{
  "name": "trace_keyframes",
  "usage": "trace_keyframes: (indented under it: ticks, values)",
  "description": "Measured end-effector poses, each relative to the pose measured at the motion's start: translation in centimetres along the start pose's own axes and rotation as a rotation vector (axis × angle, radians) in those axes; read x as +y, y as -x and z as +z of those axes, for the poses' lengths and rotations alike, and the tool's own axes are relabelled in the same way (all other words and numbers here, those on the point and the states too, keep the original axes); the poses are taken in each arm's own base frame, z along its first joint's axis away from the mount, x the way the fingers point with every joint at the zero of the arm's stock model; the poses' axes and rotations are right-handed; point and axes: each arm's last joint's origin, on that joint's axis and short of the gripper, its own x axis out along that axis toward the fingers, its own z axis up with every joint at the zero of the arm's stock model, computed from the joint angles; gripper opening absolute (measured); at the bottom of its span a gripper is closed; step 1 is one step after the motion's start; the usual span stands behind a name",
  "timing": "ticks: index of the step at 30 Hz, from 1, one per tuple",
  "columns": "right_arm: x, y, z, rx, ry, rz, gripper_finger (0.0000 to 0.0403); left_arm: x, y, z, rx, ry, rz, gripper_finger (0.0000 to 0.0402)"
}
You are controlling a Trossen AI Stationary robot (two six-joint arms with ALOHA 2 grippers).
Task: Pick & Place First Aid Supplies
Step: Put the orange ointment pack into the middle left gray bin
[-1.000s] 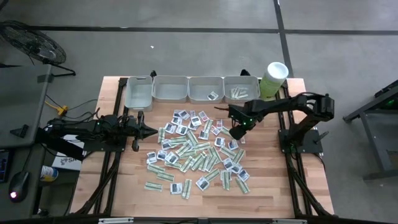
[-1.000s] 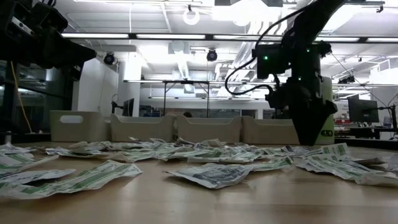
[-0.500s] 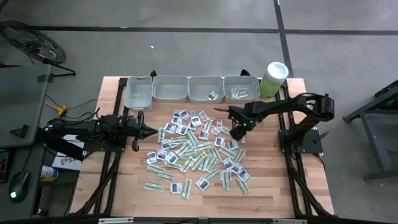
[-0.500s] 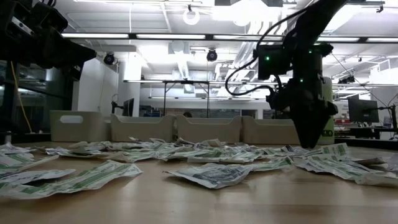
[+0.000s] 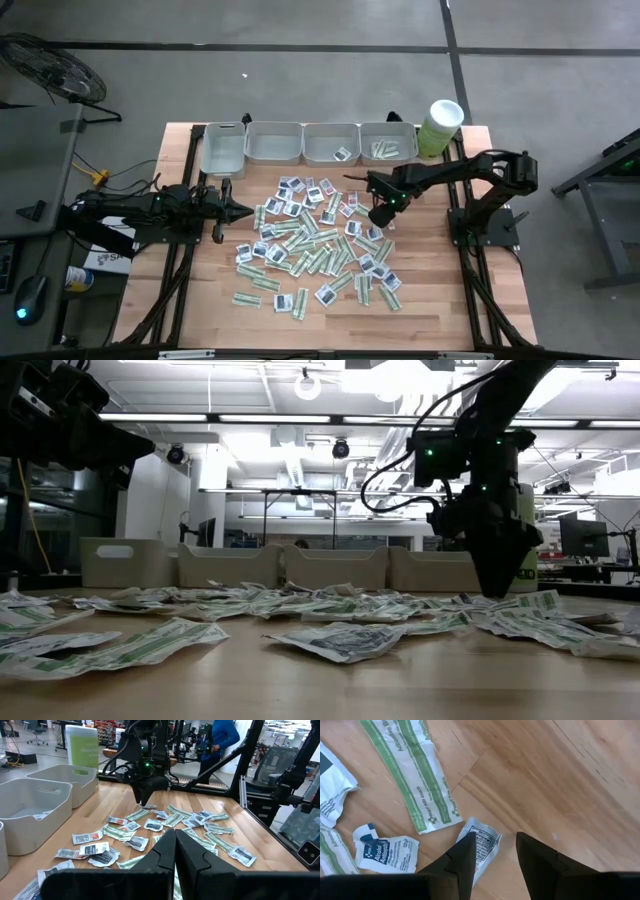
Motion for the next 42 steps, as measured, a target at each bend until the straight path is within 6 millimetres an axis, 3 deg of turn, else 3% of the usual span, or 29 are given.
trace_keyframes:
  ticks: [12,16,23,30,35,42]
  values:
    - [0.2,-1.3,-1.2,-0.034,-0.041,0.006,0.0128,0.0,0.0,0.0,0.0,0.0,0.0,0.0001]
    - [0.2,-1.4,-1.2,-0.032,-0.056,0.004,0.0098,0.0,0.0,0.0,0.0,0.0,0.0,0.0001]
    - [0.1,-1.4,-1.2,-0.033,-0.08,-0.008,0.0013,0.0,0.0,0.0,0.0,0.0,0.0,0.0001]
    - [0.2,-1.3,-1.1,-0.042,-0.079,-0.002,0.0002,0.0,0.0,0.0,0.0,0.0,0.0,0.0001]
    - [0.2,-0.2,-1.4,-0.056,-0.102,0.051,0.0001,0.0,0.0,0.0,0.0,0.0,0.0,0.0001]
    - [0.1,3.1,-1.9,-0.17,-0.137,0.143,0.0,0.0,0.0,0.0,0.0,0.0,0.0,0.0001]
